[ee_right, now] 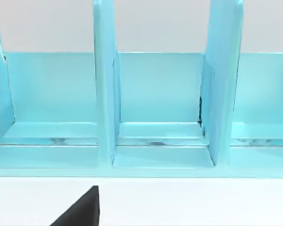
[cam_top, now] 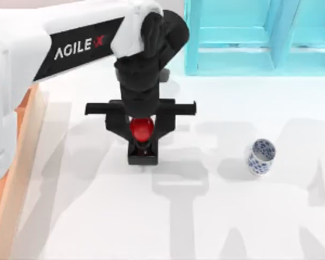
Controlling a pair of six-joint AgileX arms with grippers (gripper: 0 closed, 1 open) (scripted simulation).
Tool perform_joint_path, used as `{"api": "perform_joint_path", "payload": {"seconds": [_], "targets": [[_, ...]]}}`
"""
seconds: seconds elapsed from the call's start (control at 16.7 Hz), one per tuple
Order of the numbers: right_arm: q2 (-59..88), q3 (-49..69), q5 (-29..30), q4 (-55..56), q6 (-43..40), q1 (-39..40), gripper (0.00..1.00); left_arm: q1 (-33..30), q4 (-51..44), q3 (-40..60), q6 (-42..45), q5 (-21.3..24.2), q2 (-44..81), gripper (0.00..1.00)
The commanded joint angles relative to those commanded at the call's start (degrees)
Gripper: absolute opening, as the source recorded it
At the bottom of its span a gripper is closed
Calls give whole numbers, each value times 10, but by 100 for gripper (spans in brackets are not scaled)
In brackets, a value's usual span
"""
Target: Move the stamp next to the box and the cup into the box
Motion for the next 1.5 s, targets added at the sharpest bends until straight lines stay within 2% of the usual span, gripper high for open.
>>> {"api": "perform_joint_path", "payload": {"seconds": [0.42,0.72,1.14,1.5], "targets": [[0,0,0,0,0,0,100,93,-113,8,88,0,-108,0],[0,0,0,0,0,0,100,94,-115,8,91,-1,-108,0],[0,0,0,0,0,0,100,150,-156,27,147,-3,-132,0],[0,0,0,0,0,0,100,147,-133,3,148,-3,-129,0]]}}
